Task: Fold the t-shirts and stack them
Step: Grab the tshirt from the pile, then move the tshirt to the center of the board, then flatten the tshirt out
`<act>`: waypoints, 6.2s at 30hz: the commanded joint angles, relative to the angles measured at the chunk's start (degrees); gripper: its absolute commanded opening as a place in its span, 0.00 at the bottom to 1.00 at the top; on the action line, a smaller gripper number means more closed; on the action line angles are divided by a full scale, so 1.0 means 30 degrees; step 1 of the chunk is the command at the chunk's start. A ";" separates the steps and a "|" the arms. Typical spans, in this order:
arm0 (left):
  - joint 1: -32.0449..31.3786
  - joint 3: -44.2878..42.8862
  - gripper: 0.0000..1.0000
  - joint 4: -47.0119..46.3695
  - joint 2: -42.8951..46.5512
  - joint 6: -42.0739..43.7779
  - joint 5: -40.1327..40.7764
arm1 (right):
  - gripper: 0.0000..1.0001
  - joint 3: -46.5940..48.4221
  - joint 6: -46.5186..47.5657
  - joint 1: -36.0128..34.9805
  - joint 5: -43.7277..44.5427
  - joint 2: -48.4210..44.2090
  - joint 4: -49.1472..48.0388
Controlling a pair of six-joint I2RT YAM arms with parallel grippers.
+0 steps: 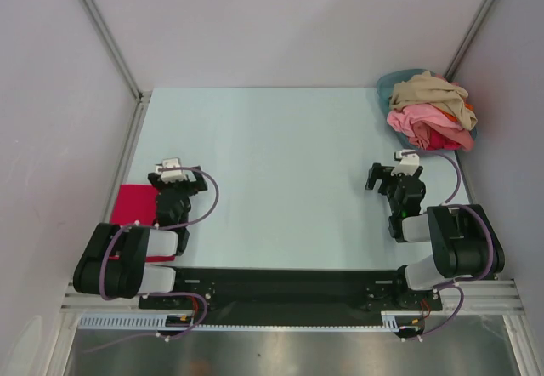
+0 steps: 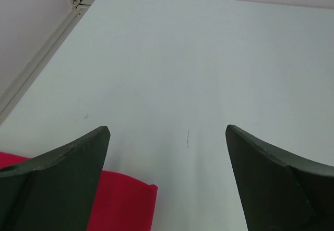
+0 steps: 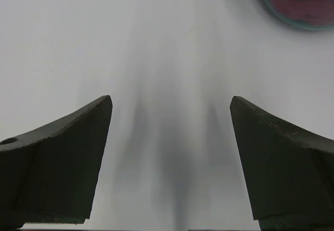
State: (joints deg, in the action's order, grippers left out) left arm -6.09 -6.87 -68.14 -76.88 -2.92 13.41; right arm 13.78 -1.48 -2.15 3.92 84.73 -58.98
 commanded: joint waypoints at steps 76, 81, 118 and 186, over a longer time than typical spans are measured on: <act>0.0125 -0.9076 0.87 2.0896 0.8869 -1.3207 -1.7947 | 0.82 2.8363 -0.8591 0.3823 0.7977 0.8463 2.3324; 0.0125 -0.9105 0.88 2.1247 0.8782 -1.3061 -1.7829 | 0.75 3.0119 -0.8268 0.3736 0.8535 1.0718 2.2942; 0.0124 -0.9865 0.98 2.6256 1.3673 -1.5229 -1.7976 | 0.00 3.6081 -0.1151 -0.5985 1.0411 0.1295 2.0041; -1.0246 -2.3394 0.00 2.6725 -0.5142 -1.0337 -1.2761 | 0.00 1.5025 -0.9650 -0.3092 -0.9776 -0.0699 2.0827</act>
State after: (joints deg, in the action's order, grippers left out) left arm -36.58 -70.11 13.93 -99.42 -33.61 -21.76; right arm 51.22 -31.68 -12.21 -26.39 89.84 4.89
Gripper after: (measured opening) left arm 0.011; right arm 0.013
